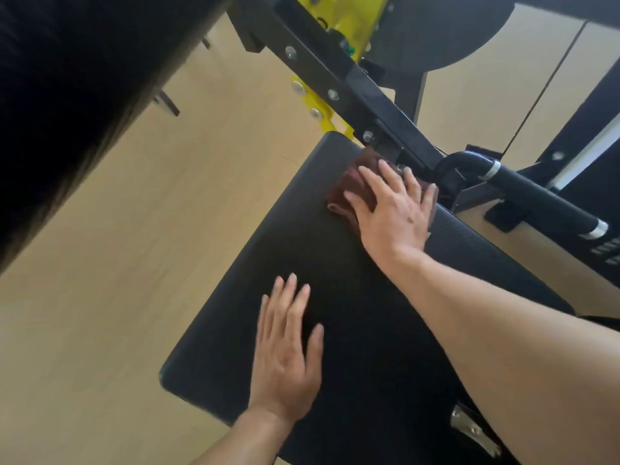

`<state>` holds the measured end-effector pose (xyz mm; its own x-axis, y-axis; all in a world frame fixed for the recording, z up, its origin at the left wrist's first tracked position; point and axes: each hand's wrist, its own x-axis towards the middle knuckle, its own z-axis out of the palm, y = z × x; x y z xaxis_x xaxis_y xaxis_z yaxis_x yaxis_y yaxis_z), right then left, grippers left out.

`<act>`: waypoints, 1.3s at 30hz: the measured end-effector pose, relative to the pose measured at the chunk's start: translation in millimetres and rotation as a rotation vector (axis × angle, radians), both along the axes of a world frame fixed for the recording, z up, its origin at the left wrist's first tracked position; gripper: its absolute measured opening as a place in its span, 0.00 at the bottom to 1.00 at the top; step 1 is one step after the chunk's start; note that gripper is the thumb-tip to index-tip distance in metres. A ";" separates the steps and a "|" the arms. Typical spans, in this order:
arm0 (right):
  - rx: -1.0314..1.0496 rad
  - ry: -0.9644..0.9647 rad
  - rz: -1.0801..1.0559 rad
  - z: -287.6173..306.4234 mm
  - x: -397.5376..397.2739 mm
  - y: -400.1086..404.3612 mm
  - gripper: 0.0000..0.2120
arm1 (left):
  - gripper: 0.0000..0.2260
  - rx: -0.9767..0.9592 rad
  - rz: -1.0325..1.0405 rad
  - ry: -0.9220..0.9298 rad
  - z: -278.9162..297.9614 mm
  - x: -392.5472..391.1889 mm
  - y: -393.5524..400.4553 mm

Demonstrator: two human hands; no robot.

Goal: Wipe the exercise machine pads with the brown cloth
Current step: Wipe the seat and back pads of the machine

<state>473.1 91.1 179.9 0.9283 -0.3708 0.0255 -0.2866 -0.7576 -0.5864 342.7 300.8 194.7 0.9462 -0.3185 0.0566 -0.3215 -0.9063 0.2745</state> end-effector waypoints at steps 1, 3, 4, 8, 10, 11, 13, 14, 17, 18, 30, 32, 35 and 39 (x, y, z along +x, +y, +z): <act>0.030 0.014 -0.042 4.4 5.3 2.7 0.23 | 0.25 0.121 -0.027 0.010 -6.6 -5.7 0.3; 0.016 -0.027 -0.021 9.0 -2.9 17.6 0.22 | 0.27 0.336 -0.060 0.008 -16.0 -13.0 -0.1; -0.007 -0.086 0.042 9.4 -14.5 26.1 0.21 | 0.28 0.395 -0.067 0.012 -18.0 -14.4 -1.0; -0.103 -0.292 0.605 1.1 -45.6 53.2 0.18 | 0.29 0.452 -0.069 0.003 -17.7 -12.9 -4.3; -0.181 -0.308 0.923 6.3 -26.8 53.7 0.21 | 0.30 0.444 -0.064 0.002 -17.9 -13.6 -4.5; -0.232 -0.328 1.002 9.1 -10.3 50.7 0.22 | 0.30 0.446 -0.062 0.004 -18.5 -13.5 -3.8; -0.285 -0.354 0.905 9.1 24.6 36.5 0.24 | 0.31 0.447 -0.068 0.004 -21.0 -13.5 -2.0; -0.246 -0.353 0.751 8.1 40.7 24.8 0.23 | 0.31 0.442 -0.071 0.002 -22.2 -13.4 -1.3; 0.004 -0.234 0.221 10.7 70.7 -5.3 0.22 | 0.32 0.418 -0.083 -0.014 -24.7 -13.6 -0.7; 0.054 -0.171 0.146 9.9 76.0 -8.5 0.23 | 0.32 0.416 -0.083 -0.018 -25.2 -13.4 -0.7; -0.108 -0.176 0.240 -16.8 -36.6 -1.4 0.22 | 0.31 0.404 -0.073 -0.052 -23.7 -13.9 -1.9; -0.074 -0.153 0.177 -25.0 -78.8 2.6 0.21 | 0.30 0.390 -0.081 -0.062 -23.7 -15.2 -2.4; -0.065 -0.132 0.079 -40.7 -147.7 19.4 0.21 | 0.29 0.367 -0.087 -0.084 -24.5 -16.2 -2.0; -0.091 -0.050 -0.025 -52.8 -192.2 41.1 0.23 | 0.28 0.372 -0.088 -0.096 -25.1 -17.4 -1.7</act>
<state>280.9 132.2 127.1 0.9156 -0.3879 0.1059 -0.2785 -0.8016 -0.5290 325.3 299.1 169.6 0.9103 -0.4139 0.0090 -0.4109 -0.9059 -0.1022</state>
